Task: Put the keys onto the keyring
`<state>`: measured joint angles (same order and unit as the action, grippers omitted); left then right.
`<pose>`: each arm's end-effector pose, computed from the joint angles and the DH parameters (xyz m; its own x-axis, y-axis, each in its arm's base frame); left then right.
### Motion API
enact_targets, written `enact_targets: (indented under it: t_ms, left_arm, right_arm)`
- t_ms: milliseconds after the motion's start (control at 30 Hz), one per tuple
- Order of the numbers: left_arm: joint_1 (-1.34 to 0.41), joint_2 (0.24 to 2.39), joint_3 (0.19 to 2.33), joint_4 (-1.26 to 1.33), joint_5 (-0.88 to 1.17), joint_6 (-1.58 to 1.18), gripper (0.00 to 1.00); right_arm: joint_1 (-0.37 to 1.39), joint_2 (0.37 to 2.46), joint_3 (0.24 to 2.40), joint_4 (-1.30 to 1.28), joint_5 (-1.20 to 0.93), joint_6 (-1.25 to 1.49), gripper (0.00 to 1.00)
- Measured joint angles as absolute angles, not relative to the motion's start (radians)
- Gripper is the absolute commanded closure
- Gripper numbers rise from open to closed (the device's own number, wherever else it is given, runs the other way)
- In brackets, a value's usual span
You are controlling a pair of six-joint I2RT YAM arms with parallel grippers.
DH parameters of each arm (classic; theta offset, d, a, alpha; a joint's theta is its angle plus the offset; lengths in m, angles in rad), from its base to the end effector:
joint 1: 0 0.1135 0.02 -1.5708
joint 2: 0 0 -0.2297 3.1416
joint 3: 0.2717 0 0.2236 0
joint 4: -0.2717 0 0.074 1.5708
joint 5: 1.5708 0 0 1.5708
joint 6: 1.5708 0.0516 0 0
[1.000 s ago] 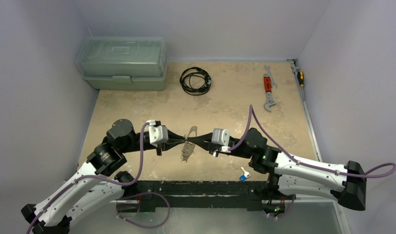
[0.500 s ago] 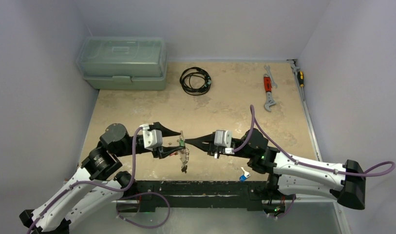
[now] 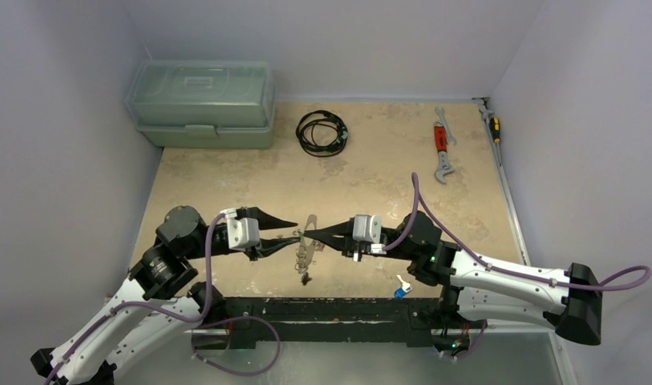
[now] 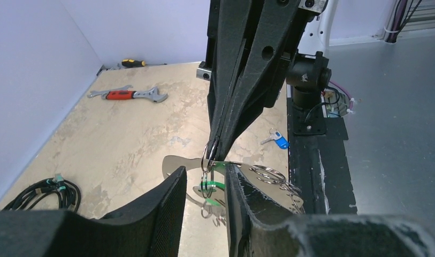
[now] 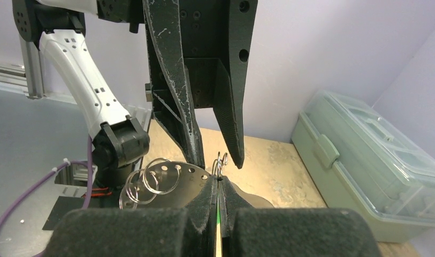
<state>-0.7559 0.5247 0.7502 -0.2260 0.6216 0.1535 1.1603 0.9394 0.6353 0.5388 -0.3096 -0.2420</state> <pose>0.0767 -0.1136 0.3352 0.1497 0.0297 -0.9883 0.9699 0.1898 0.1526 0.0764 0.2150 0.3203 0.3277 0.1810 -0.9273 -0.9404 0.1563 -0.3019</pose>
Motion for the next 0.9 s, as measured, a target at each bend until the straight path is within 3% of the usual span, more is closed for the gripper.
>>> enact_targets:
  t_ms: [300, 433, 667, 700, 900]
  left_arm:
    - [-0.756, 0.547, 0.75, -0.223, 0.634, 0.154, 0.75]
    - [-0.756, 0.554, 0.75, -0.223, 0.643, 0.159, 1.0]
    - [-0.76, 0.553, 0.75, -0.227, 0.657, 0.17, 1.0]
    - [-0.76, 0.552, 0.75, -0.24, 0.651, 0.178, 1.0]
    - [-0.761, 0.582, 0.791, -0.327, 0.601, 0.211, 1.0]
  right_arm:
    - [1.16, 0.939, 0.635, 0.539, -0.318, -0.237, 1.0]
    - [1.16, 0.94, 0.635, 0.539, -0.331, -0.236, 1.0]
    - [1.158, 0.941, 0.635, 0.54, -0.332, -0.236, 0.99]
    - [1.158, 0.944, 0.635, 0.536, -0.332, -0.236, 0.71]
    - [1.158, 0.96, 0.705, 0.435, -0.296, -0.265, 0.45]
